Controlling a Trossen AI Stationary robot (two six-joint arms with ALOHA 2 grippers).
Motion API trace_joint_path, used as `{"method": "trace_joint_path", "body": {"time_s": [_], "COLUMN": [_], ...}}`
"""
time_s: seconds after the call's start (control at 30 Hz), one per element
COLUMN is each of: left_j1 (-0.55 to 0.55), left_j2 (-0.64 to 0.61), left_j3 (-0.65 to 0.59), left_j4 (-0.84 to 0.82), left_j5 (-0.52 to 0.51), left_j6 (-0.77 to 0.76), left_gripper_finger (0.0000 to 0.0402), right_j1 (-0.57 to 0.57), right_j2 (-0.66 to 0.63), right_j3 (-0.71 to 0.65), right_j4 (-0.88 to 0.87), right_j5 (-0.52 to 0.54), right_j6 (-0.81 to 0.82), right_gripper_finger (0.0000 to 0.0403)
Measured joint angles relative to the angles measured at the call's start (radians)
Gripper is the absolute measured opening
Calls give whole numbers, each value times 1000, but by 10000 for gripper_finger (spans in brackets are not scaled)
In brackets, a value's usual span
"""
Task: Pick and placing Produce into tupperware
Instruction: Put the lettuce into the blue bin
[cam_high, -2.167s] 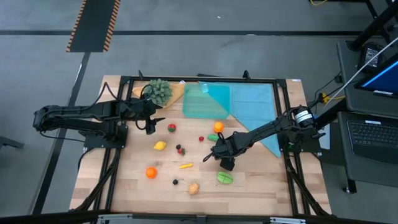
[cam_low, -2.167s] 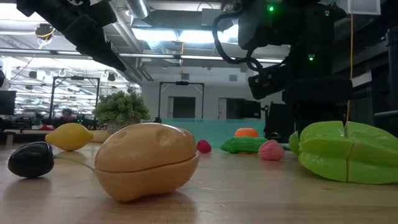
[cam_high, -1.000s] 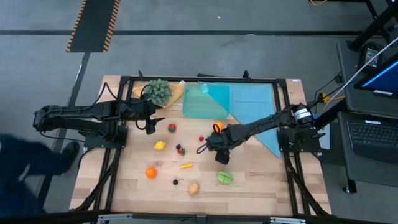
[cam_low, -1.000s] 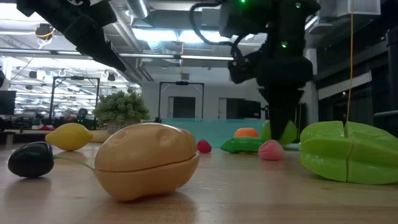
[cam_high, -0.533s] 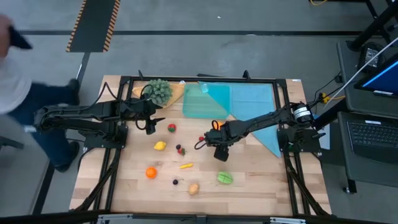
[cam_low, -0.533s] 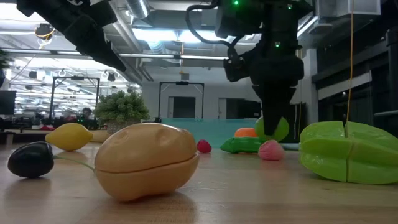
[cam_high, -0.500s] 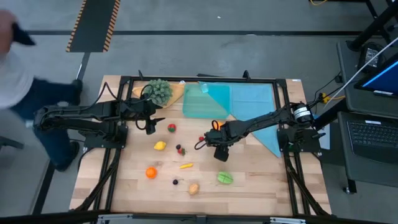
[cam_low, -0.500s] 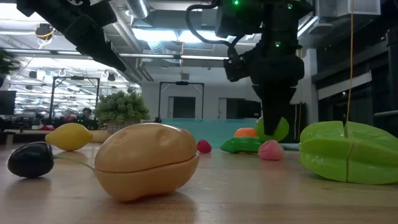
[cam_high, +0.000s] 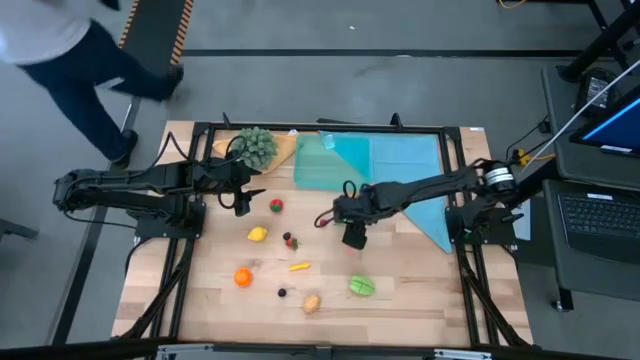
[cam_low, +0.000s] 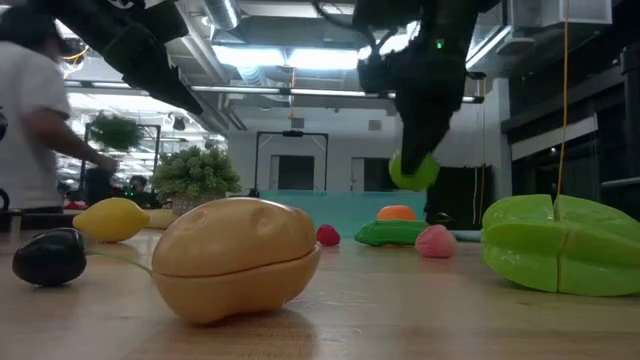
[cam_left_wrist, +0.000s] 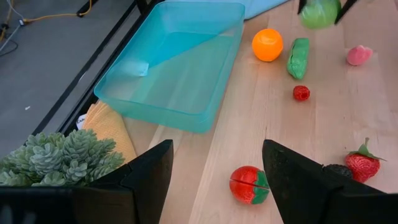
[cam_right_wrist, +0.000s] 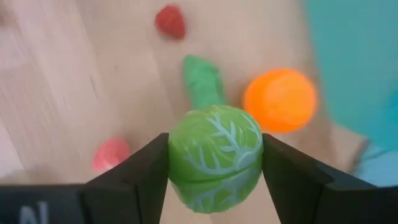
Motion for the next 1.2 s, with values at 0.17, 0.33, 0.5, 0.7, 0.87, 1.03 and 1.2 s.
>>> {"method": "trace_joint_path", "body": {"time_s": [0.17,0.33,0.5,0.7,0.87,1.03,1.2], "left_j1": [0,0,0,0,0,0,0], "left_j2": [0,0,0,0,0,0,0], "left_j3": [0,0,0,0,0,0,0], "left_j4": [0,0,0,0,4,11,37], "left_j5": [0,0,0,0,0,0,0], "left_j6": [0,0,0,0,0,0,0], "left_gripper_finger": [240,240,240,240,240,240,240], "right_j1": [-36,-69,-97,-120,-121,-122,-127], "right_j2": [-93,-179,-282,-420,-505,-546,-547], "right_j3": [0,-3,-71,-254,-405,-510,-583], "right_j4": [8,28,105,298,528,665,815], "right_j5": [23,80,122,125,123,121,121], "right_j6": [-42,-115,-161,-184,-232,-256,-276], "right_gripper_finger": [225,224,224,224,227,225,226]}}
